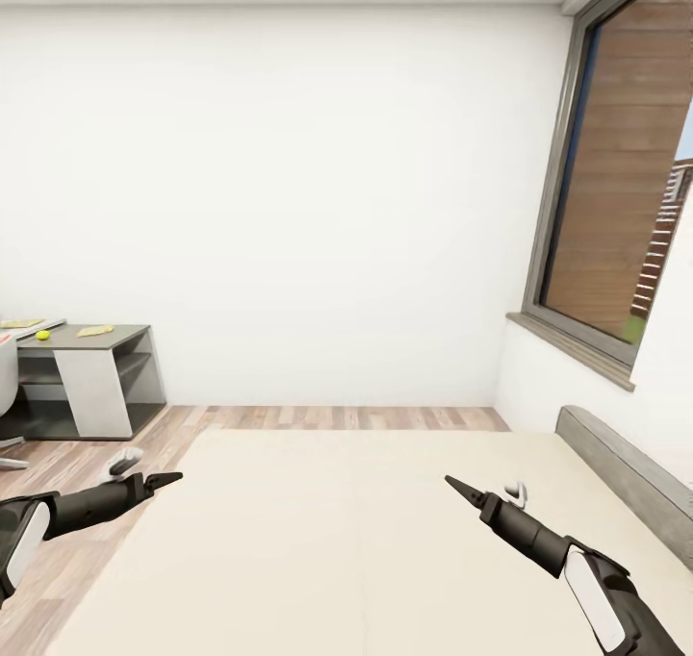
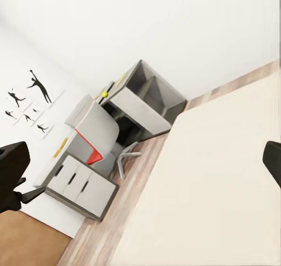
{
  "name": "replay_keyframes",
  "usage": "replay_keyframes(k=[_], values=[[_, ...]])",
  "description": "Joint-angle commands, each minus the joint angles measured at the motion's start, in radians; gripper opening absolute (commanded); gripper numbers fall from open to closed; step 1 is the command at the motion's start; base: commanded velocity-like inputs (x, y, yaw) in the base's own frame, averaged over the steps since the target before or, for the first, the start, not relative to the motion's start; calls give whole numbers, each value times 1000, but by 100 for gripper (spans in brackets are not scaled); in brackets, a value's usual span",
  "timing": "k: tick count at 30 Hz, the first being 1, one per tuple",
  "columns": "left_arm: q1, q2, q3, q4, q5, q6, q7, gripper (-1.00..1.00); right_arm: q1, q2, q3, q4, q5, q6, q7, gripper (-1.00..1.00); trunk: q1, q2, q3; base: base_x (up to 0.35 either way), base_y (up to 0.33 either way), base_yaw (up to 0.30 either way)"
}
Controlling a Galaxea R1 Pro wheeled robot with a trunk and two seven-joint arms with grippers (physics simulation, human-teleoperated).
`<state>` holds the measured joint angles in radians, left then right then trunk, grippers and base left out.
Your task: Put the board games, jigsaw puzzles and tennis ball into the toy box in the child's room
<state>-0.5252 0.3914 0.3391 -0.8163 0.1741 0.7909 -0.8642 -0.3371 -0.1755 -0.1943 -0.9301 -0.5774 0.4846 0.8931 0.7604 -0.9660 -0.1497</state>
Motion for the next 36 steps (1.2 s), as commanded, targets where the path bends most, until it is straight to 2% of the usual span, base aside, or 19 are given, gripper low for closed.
replay_keyframes(k=[1,10,27,32,36], values=[[-1,0,1,0,1,5,-3,100,-1,0,0,1,-7,8,1,100,0,-1,-2,0,-294,0],[-1,0,1,0,1,5,-3,100,-1,0,0,0,-7,8,1,100,0,-1,-2,0,-189,0],[-1,1,2,0,1,5,-3,100,-2,1,0,0,-7,8,-4,100,0,-1,-2,0,-20,0],[-1,1,2,0,1,5,-3,100,-4,1,1,0,-7,10,-25,100,0,-1,-2,0,0,0],[-1,1,2,0,1,6,-3,100,-5,1,1,1,-7,13,-67,100,0,-1,-2,0,12,0]])
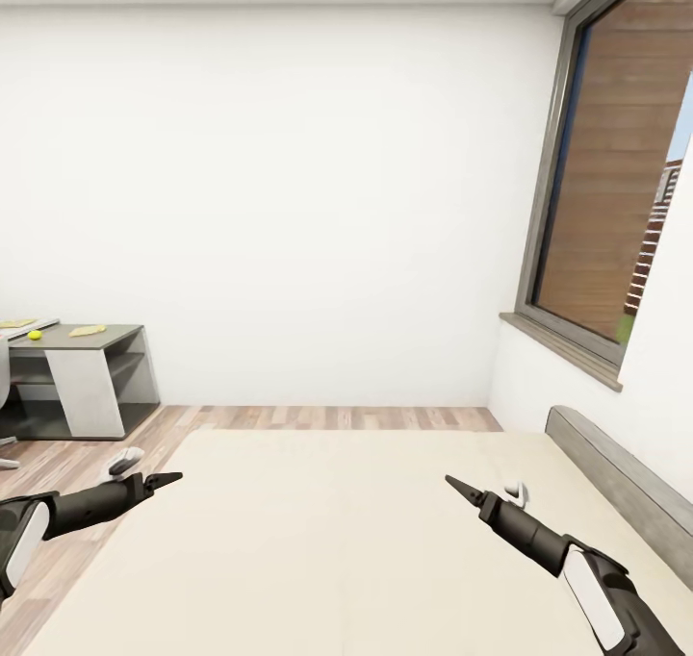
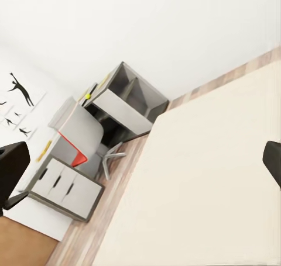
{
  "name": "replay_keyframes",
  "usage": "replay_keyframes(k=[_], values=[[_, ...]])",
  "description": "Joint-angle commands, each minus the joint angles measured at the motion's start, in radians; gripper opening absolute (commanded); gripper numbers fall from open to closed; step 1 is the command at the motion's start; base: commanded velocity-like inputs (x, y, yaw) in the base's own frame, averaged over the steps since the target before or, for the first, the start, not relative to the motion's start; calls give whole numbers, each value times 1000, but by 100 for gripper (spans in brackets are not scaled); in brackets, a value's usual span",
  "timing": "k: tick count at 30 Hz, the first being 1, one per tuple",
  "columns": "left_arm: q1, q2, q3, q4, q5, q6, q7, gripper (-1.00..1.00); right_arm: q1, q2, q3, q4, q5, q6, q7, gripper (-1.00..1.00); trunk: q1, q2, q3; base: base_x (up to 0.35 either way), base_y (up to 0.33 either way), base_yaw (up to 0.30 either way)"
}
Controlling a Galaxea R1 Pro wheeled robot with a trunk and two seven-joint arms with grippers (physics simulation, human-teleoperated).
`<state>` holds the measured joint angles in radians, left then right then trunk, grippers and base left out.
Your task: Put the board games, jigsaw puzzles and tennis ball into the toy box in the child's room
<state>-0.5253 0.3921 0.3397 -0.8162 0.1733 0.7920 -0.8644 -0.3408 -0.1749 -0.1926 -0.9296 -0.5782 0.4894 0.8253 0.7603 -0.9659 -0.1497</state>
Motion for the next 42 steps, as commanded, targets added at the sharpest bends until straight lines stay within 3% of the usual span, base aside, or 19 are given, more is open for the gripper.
replay_keyframes(k=[1,42], values=[[-1,0,1,0,2,5,-2,100,-1,0,-1,0,-7,8,-6,100,0,-1,-2,0,51,0],[-1,1,1,0,2,6,-2,100,-1,0,-1,-1,-8,7,-35,100,0,-1,-2,0,32,0]])
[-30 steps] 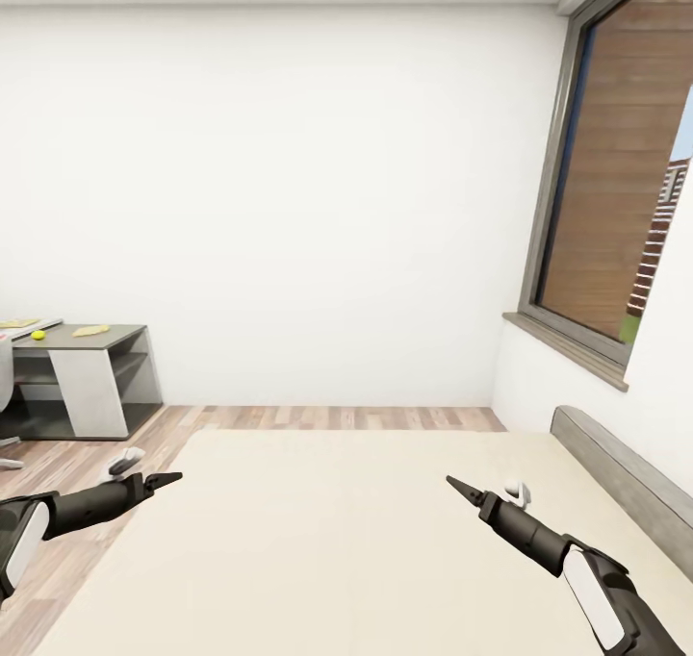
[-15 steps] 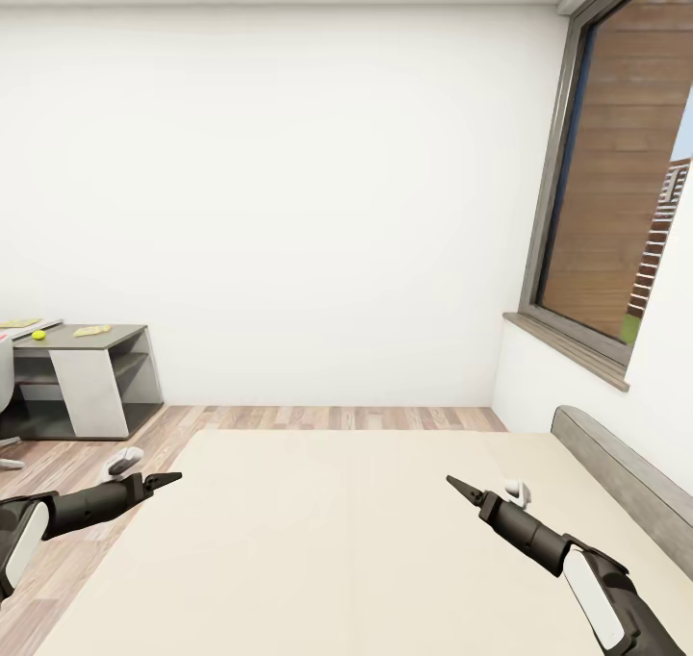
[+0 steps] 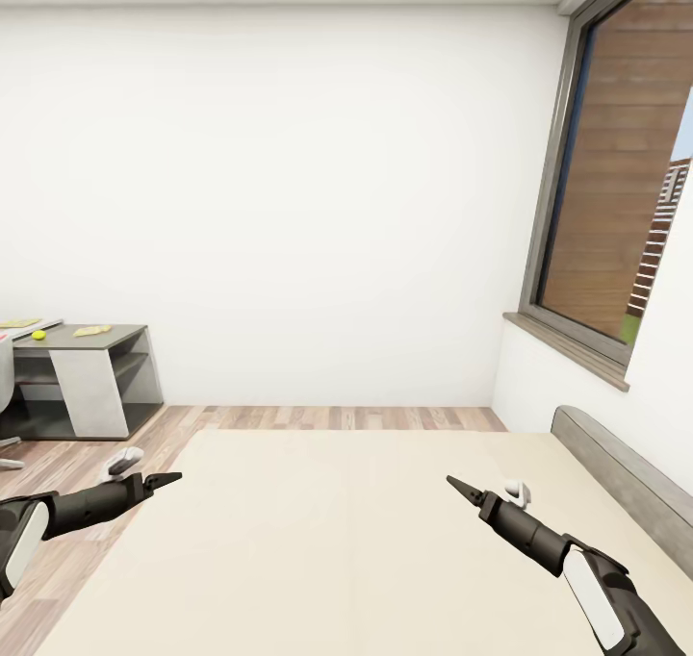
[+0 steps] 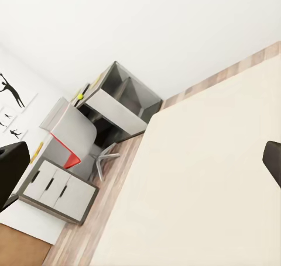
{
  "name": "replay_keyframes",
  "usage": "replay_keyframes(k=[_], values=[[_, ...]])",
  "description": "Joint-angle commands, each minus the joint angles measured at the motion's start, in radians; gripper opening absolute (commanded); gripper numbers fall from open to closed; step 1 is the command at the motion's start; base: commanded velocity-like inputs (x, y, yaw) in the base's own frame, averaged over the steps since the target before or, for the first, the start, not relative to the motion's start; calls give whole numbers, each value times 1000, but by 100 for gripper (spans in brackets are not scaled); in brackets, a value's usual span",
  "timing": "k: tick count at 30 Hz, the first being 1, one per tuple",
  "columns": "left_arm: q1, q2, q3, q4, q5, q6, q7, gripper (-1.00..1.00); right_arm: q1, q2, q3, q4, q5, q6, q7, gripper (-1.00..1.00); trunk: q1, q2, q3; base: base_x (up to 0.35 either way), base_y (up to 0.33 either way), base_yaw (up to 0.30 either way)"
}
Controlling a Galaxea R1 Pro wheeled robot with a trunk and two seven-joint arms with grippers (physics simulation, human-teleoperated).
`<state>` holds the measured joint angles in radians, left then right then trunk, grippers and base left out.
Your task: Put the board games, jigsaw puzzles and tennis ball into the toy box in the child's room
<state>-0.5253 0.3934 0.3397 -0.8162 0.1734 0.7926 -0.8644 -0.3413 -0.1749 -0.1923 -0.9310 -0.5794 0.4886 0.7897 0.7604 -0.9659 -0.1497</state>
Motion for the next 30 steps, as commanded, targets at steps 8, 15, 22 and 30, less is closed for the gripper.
replay_keyframes(k=[8,15,22,30], values=[[-1,1,1,0,1,5,-2,100,-1,0,-1,0,-7,8,0,100,0,-1,-2,0,81,0],[-1,1,1,0,1,5,-2,100,-1,0,-1,0,-7,8,-1,100,0,-1,-2,0,68,0],[-1,0,1,0,1,5,-2,100,-1,0,-1,0,-7,8,-1,100,0,-1,-2,0,82,0],[-1,1,1,0,1,5,-2,100,-1,0,-1,0,-7,8,0,100,0,-1,-2,0,101,0]])
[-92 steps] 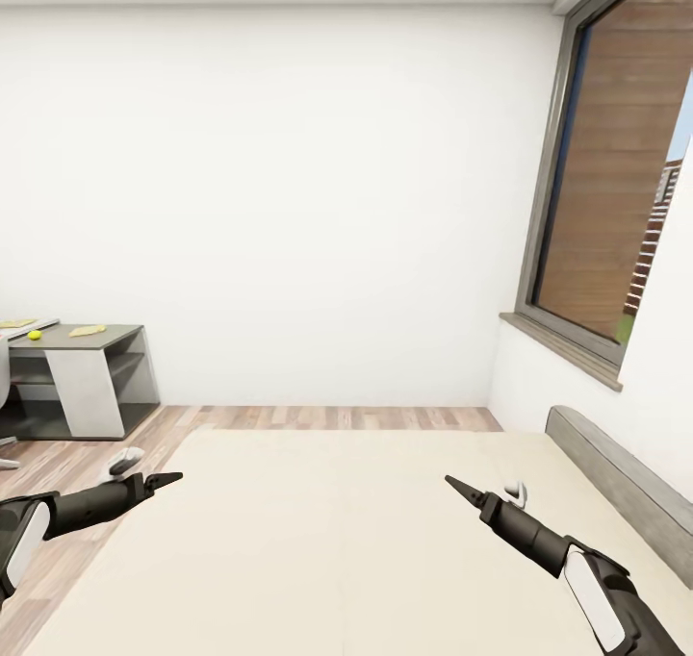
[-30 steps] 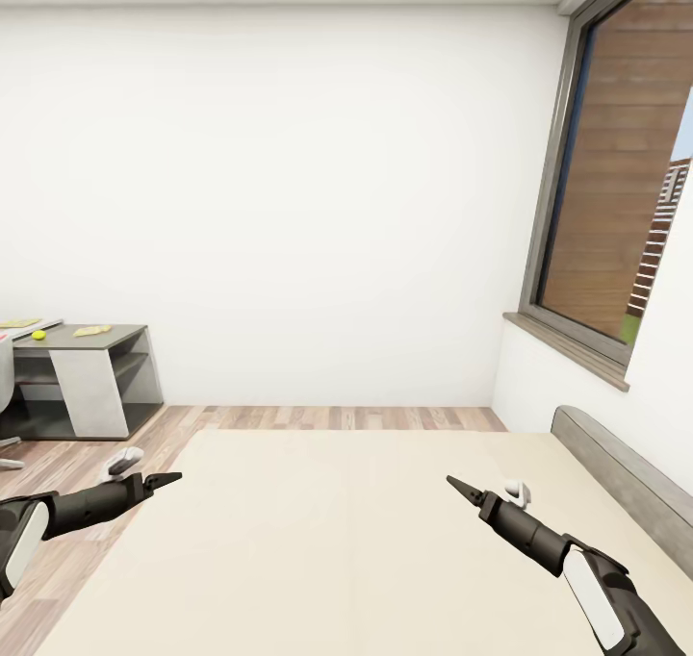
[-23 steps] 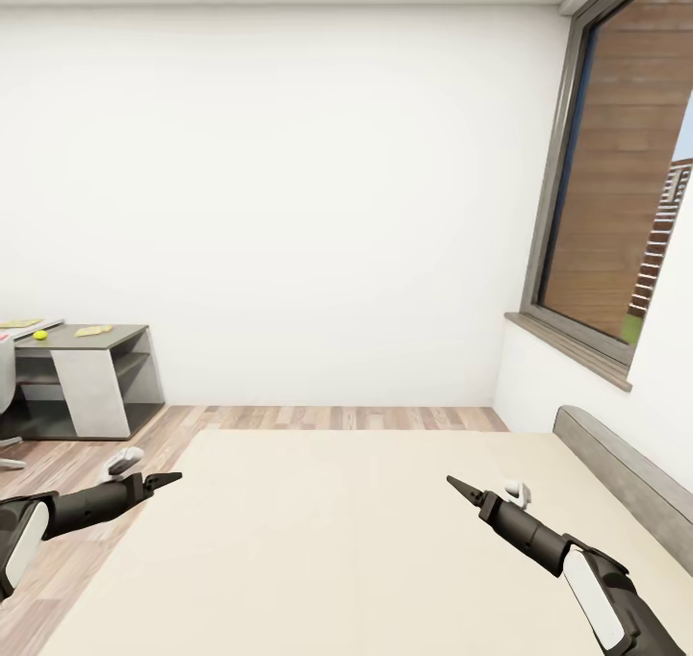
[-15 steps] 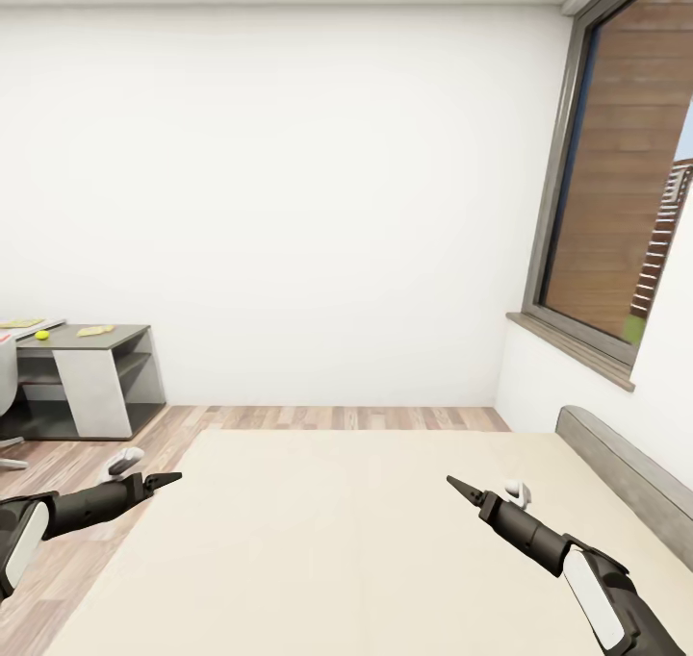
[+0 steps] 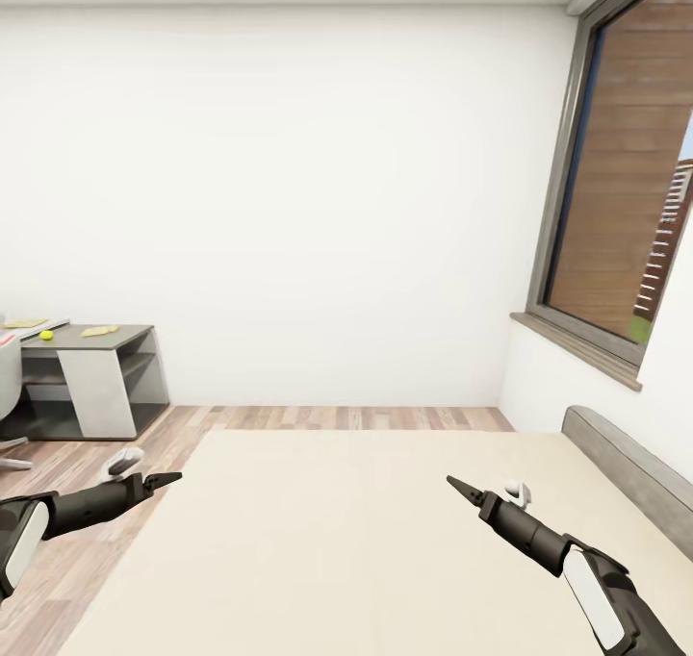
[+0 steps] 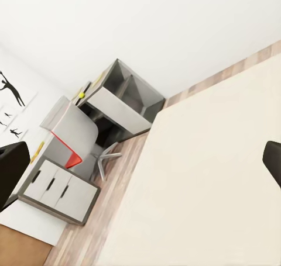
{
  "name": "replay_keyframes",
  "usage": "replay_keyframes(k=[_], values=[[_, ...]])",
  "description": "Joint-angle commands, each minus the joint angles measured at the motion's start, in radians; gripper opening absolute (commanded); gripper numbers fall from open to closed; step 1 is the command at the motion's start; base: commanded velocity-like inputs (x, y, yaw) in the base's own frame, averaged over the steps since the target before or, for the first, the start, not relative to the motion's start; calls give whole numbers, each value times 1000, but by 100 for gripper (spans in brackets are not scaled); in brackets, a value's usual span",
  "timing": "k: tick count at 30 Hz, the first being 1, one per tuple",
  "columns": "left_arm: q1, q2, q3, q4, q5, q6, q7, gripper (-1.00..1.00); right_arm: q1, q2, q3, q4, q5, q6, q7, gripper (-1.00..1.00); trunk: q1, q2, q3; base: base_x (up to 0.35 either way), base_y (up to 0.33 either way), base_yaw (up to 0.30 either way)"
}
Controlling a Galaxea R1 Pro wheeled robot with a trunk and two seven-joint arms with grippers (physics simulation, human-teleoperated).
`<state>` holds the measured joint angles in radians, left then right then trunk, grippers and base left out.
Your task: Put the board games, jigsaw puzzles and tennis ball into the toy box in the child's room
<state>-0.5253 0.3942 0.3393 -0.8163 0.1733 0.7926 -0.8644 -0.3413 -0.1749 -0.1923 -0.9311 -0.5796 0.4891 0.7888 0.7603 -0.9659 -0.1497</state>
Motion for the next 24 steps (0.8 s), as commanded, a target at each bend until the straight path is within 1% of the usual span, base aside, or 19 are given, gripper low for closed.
replay_keyframes(k=[1,24], values=[[-1,0,1,0,2,5,-2,100,-1,0,-1,0,-6,8,1,100,0,-1,-2,0,38,0],[-1,0,1,0,2,6,-2,100,-1,0,-1,0,-6,8,1,100,0,-1,-2,0,69,0]])
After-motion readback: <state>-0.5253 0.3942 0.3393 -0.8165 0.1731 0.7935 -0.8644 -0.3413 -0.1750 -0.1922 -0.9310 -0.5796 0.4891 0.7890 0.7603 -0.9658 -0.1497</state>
